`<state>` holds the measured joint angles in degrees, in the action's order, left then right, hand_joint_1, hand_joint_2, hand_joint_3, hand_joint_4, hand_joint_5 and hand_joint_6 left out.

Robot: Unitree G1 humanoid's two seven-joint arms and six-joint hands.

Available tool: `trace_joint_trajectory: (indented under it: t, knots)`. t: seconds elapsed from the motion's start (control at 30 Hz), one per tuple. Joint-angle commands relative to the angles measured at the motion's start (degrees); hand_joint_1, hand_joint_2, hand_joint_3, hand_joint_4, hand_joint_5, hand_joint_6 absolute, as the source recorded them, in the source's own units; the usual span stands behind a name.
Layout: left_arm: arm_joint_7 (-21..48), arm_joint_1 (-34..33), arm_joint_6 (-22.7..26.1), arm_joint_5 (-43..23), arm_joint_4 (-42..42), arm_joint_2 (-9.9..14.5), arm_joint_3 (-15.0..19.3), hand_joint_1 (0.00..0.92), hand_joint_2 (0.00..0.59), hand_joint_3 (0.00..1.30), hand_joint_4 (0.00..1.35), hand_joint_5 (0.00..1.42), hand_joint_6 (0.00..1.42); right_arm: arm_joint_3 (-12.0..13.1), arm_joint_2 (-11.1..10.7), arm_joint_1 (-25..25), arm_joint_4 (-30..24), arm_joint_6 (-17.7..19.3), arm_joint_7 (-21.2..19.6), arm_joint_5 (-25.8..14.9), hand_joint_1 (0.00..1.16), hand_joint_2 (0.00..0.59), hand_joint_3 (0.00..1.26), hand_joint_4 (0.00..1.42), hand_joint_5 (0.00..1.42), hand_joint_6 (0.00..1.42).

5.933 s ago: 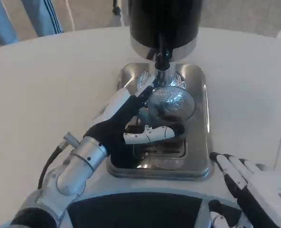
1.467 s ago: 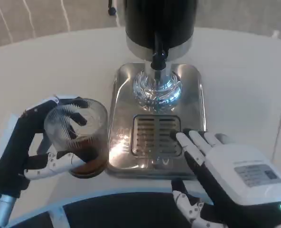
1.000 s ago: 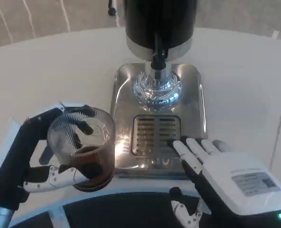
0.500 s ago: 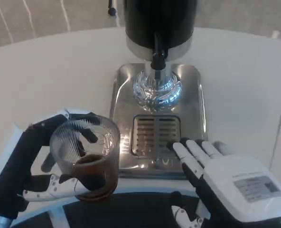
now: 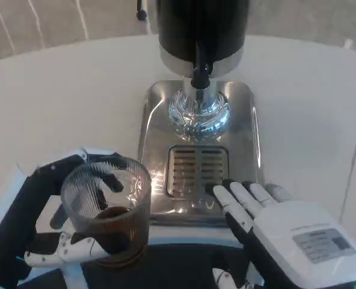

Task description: Grasp the cup under the faucet to collect the drink, then remove the cup.

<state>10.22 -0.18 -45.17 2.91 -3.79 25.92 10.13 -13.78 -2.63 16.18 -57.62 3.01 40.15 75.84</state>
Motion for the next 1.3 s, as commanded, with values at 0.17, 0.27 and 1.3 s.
trace_joint_trajectory:
  t: [0.17,0.27,1.3]
  knots:
    - [-0.3,0.9,-1.1,0.5,0.0,-0.6,0.2,0.565,0.014,0.96,1.11,1.36,1.42,0.0,-0.1,0.0,2.6,0.5,-1.7,-0.1,0.22,0.586,0.02,0.0,0.0,0.0]
    - [-0.5,0.7,-1.4,1.3,-0.7,-1.0,0.0,0.565,0.014,0.96,1.11,1.36,1.42,-0.5,-0.2,0.1,3.2,0.7,-2.4,0.2,0.22,0.586,0.02,0.0,0.0,0.0]
    - [-1.6,0.0,-2.9,5.4,-3.8,-3.3,-0.2,0.565,0.011,0.96,1.11,1.36,1.42,-2.5,0.3,0.9,4.6,0.4,-4.4,2.1,0.19,0.583,0.01,0.0,0.0,0.0]
